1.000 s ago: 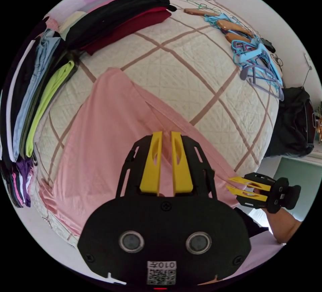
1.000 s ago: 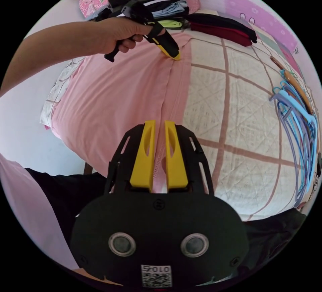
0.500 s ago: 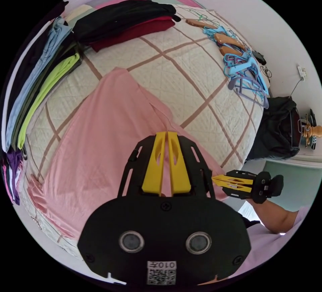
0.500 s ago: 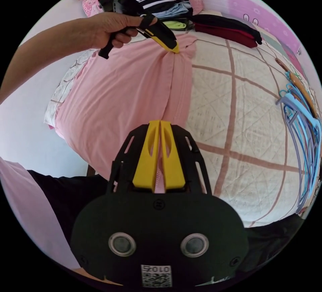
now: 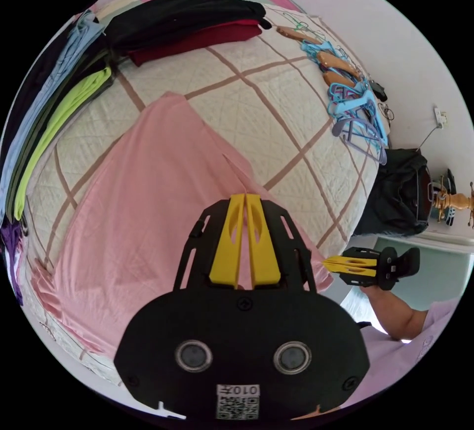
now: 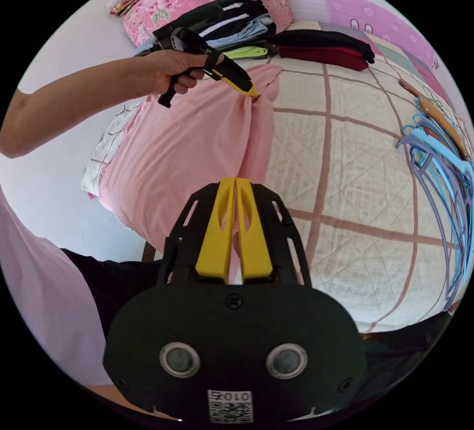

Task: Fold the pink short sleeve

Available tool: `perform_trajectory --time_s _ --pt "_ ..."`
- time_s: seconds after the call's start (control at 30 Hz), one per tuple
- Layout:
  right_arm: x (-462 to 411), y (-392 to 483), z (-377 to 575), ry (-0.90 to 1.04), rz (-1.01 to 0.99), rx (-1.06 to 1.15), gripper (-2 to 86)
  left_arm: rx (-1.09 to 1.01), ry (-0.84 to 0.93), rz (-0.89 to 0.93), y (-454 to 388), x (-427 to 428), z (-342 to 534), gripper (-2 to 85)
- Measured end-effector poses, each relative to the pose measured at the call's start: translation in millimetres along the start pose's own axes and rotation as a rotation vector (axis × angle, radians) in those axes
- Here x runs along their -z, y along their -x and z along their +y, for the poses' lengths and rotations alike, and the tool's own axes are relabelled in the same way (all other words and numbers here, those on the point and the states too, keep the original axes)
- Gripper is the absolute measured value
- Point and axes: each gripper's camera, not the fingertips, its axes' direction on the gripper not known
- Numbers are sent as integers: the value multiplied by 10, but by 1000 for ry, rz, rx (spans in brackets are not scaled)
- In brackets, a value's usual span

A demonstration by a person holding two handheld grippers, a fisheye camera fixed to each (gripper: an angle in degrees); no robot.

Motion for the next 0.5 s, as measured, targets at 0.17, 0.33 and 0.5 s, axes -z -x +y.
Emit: perform_trajectory --time_s 0.17,0.33,0.5 --pt "-6 -31 7 -15 -42 -19 23 55 -104 108 115 160 85 -3" --pt "-62 -245 91 18 -112 -124 23 -70 -62 -13 -133 77 -28 -3" --pt "-288 -314 35 88 -50 -143 24 -71 -47 -61 -152 -234 -64 -2"
